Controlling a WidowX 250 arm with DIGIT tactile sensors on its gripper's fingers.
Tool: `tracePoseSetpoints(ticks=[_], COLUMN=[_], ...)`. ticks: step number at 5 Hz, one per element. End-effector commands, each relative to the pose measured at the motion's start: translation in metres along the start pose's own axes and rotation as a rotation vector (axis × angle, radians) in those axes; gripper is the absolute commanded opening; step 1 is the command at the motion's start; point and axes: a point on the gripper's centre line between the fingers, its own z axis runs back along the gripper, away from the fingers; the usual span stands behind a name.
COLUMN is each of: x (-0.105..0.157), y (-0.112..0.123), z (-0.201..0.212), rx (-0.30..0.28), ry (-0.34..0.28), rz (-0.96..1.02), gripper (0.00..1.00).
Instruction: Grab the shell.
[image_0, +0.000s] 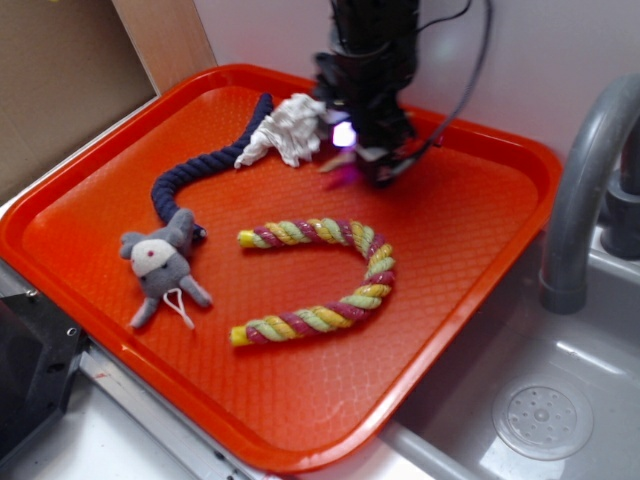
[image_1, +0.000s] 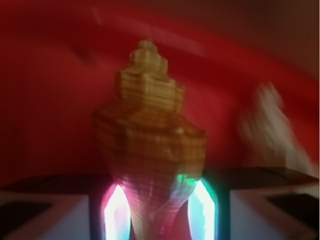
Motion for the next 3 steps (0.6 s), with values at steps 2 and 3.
tracePoseSetpoints(ticks=[2,3], x=[-0.092,-0.096], y=[0.037,0.042], z=[0.141,0.13], rx=[-0.131,-0.195], ry=[-0.058,-0.011], rz=[0.184,0.109], gripper=[0.0,0.0])
